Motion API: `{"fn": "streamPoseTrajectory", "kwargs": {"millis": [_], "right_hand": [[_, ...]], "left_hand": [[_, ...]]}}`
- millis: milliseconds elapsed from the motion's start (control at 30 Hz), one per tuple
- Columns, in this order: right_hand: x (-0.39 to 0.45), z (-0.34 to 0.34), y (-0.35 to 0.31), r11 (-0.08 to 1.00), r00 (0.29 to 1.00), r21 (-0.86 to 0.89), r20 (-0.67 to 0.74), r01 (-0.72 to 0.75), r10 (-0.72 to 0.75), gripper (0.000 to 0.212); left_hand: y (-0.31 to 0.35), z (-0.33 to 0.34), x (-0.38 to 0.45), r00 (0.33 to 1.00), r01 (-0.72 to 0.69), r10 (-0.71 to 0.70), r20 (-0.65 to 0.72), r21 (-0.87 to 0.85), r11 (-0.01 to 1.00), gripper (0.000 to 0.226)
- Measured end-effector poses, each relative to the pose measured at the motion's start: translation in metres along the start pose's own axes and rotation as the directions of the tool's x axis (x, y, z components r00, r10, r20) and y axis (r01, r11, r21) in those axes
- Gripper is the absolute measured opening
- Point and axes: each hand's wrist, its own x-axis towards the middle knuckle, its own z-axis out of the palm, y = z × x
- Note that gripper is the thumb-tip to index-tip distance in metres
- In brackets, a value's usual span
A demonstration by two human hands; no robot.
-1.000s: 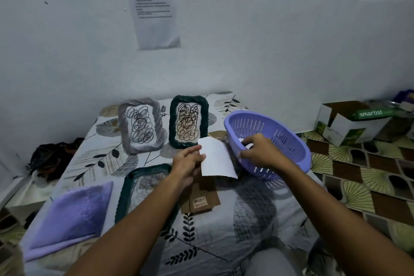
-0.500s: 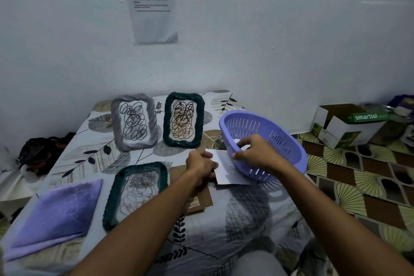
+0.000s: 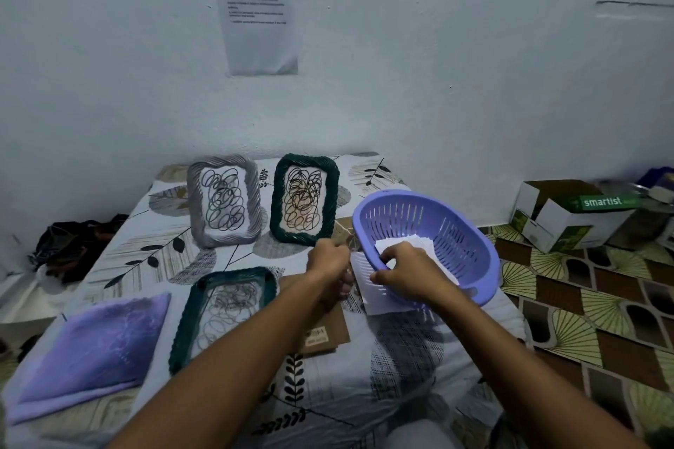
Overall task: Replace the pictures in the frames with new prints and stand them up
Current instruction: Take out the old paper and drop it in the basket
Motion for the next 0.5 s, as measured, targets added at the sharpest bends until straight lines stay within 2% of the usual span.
{"fn": "streamPoseTrajectory", "kwargs": {"millis": [67, 133, 167, 233, 333, 400, 500], "right_hand": [[0.003, -0.008, 0.001, 0.995, 1.0, 0.097, 0.016, -0.01, 0.008, 0.025], [0.015, -0.021, 0.009, 0.984, 0.996, 0.168, -0.061, -0.054, 0.065, 0.02], [0.024, -0.027, 0.016, 0.985, 0.988, 0.15, -0.116, -0.081, 0.099, 0.017], [0.042, -0.036, 0.034, 0.988, 0.973, -0.005, -0.177, -0.153, 0.15, 0.013], [0.052, -0.037, 0.053, 0.928, 0.961, -0.251, -0.086, -0.276, 0.263, 0.035], [0.052, -0.036, 0.059, 0.907, 0.95, -0.289, -0.025, -0.306, 0.312, 0.052], [0.052, -0.035, 0.063, 0.897, 0.93, -0.272, 0.013, -0.349, 0.366, 0.059]], "left_hand": [[0.009, -0.007, 0.0, 0.999, -0.037, 0.037, 0.005, -0.008, 0.999, 0.023], [0.016, -0.01, -0.002, 0.997, -0.059, 0.061, 0.042, -0.035, 0.998, 0.025], [0.019, -0.01, -0.004, 0.995, -0.07, 0.072, 0.066, -0.031, 0.997, 0.024], [0.02, -0.009, -0.005, 0.99, -0.088, 0.084, 0.109, 0.028, 0.996, 0.021], [0.018, -0.007, -0.003, 0.988, -0.106, 0.093, 0.123, 0.104, 0.989, 0.024], [0.017, -0.007, -0.002, 0.989, -0.107, 0.095, 0.114, 0.105, 0.989, 0.024], [0.016, -0.009, -0.001, 0.989, -0.113, 0.102, 0.106, 0.107, 0.988, 0.025]]}}
